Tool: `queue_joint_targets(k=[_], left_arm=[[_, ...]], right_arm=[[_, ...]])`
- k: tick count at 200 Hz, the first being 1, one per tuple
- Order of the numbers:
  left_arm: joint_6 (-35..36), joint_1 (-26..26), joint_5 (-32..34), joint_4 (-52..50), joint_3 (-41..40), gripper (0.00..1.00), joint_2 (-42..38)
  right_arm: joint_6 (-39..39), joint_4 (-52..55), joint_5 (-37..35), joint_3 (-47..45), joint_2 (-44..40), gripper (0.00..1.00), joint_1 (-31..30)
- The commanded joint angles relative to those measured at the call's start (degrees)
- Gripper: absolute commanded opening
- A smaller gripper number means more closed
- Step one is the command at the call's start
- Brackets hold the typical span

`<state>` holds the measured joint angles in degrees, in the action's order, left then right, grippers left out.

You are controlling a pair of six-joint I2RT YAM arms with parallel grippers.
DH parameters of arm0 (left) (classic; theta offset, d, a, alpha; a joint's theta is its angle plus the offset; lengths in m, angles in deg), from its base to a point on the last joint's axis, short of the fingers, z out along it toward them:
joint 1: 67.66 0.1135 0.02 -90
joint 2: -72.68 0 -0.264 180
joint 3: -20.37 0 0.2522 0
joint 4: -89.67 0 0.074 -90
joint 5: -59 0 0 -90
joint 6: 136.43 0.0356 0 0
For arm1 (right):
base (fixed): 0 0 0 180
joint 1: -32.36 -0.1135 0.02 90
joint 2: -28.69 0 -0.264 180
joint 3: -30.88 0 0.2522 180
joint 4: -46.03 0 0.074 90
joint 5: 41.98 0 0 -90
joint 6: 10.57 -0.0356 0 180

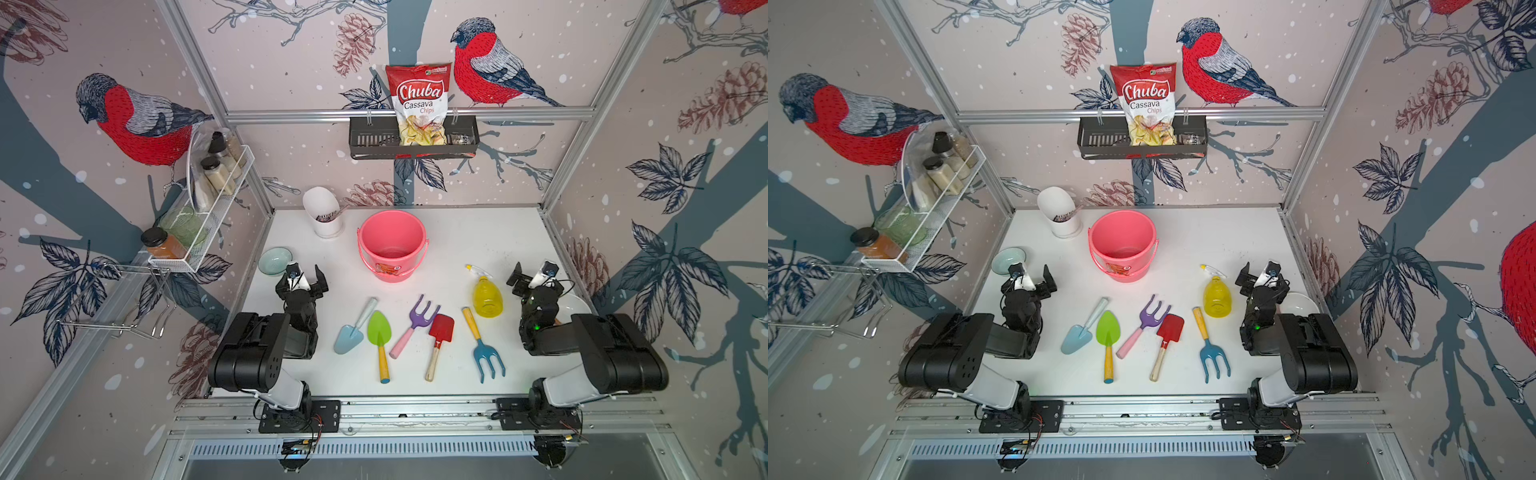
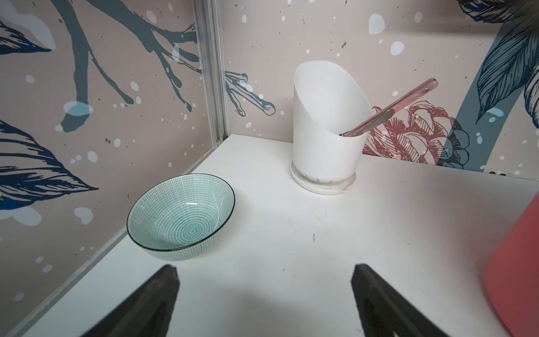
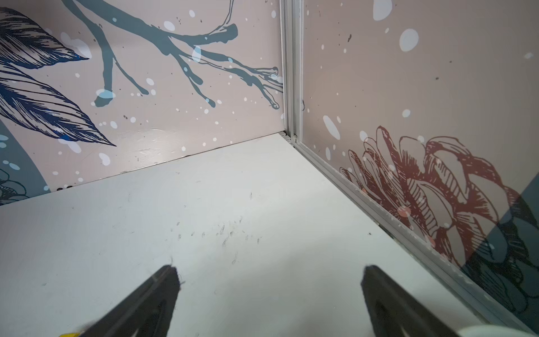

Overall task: Organize the gardening tools
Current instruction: Adjust the gardening tool at the center of the board.

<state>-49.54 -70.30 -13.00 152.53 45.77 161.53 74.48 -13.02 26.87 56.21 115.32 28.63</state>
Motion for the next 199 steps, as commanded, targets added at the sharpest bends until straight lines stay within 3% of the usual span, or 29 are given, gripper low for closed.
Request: queue_joint_targets(k=[1, 141, 156, 177, 199], left_arm=[[0.1, 0.0, -0.2, 0.8, 0.2, 0.97, 0.1], [2.4, -0.1, -6.0, -1.0, 1.3, 0.95, -0.2], [3.1, -0.6, -6.1, -10.5, 4.4, 0.95, -4.0], [4.4, -0.9, -7.7, -26.1, 11.9, 0.96, -7.1], [2.5, -2.1, -3.9, -38.6, 18.0, 0.96, -8.4]], right_arm=[[-1.0, -0.3, 0.1, 0.1, -0.1, 1.00, 0.0], [1.0, -1.1, 2.7, 0.6, -1.2, 1.00, 0.2], [0.6, 21.1, 2.4, 9.7, -6.8, 1.00, -0.4], [-1.7, 34.7, 1.2, 19.4, -6.8, 1.00, -0.3], [-3.4, 53.8, -1.4, 33.1, -2.3, 1.00, -2.3]])
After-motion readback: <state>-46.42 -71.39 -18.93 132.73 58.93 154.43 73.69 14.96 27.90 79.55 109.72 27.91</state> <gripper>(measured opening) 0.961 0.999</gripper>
